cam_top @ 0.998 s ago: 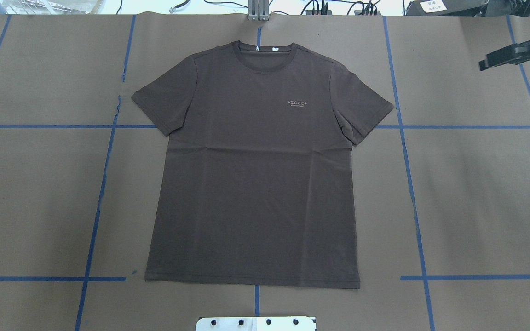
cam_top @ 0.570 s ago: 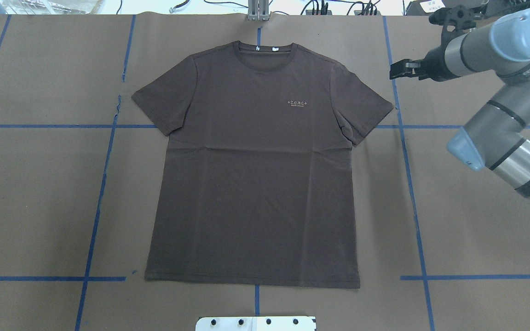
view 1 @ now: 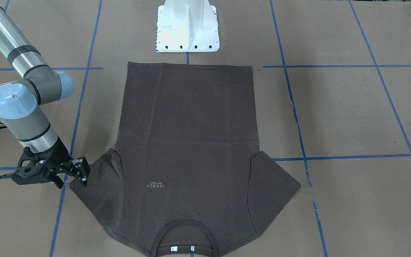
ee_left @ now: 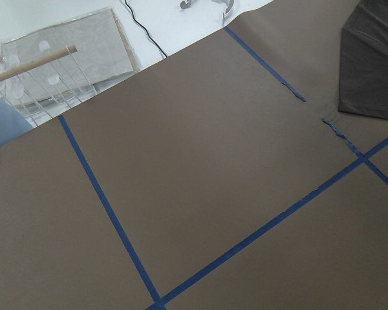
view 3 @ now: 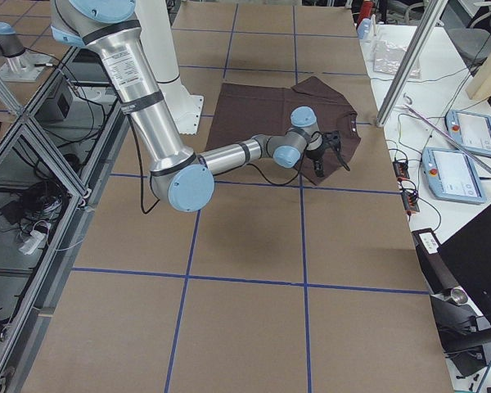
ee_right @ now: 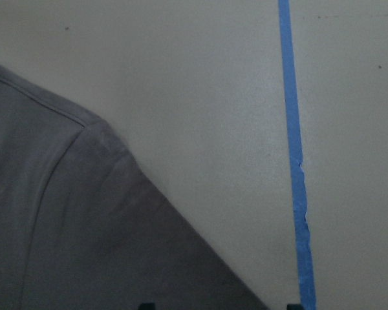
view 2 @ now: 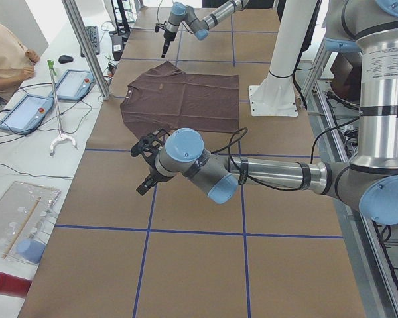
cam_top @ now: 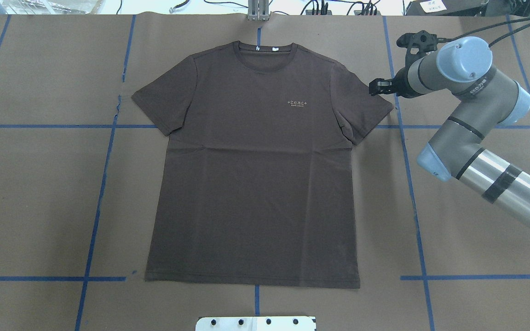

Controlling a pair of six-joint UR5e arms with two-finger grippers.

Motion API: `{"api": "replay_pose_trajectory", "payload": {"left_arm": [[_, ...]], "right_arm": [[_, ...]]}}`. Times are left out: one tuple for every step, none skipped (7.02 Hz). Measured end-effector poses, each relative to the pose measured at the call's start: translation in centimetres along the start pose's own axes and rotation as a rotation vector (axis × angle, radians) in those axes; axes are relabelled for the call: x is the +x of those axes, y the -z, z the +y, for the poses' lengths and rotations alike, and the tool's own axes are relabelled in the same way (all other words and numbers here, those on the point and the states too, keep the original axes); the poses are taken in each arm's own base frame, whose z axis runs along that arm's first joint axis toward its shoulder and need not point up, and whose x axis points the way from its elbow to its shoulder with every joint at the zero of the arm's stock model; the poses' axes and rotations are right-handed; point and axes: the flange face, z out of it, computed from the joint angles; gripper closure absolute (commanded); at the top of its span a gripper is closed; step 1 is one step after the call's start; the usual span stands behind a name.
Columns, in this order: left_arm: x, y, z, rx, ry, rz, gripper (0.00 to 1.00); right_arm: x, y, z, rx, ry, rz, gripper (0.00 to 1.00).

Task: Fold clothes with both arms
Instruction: 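Move the right gripper to the sleeve nearest it and grasp it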

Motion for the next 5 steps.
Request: {"api": "replay_pose_trajectory", "payload": {"left_arm": [[0.0, 0.0, 0.0, 0.000, -0.001, 0.000, 0.00], [0.0, 0.0, 0.0, 0.001, -0.003, 0.000, 0.00], [0.0, 0.0, 0.0, 0.002, -0.005, 0.000, 0.00], [0.0, 0.0, 0.0, 0.002, -0.005, -0.001, 0.00], [0.0, 0.0, 0.0, 0.003, -0.005, -0.001, 0.00]], "right_arm": [[0.0, -0.8, 0.7, -0.006, 0.005, 0.013, 0.33], [0.2, -1.5, 1.1, -0.012, 0.008, 0.026, 0.33], [0.5, -2.1, 1.4, -0.019, 0.009, 0.037, 0.34], [0.6, -2.4, 1.6, -0.022, 0.010, 0.042, 0.34], [0.8, -2.5, 1.7, -0.025, 0.010, 0.045, 0.35]]}}
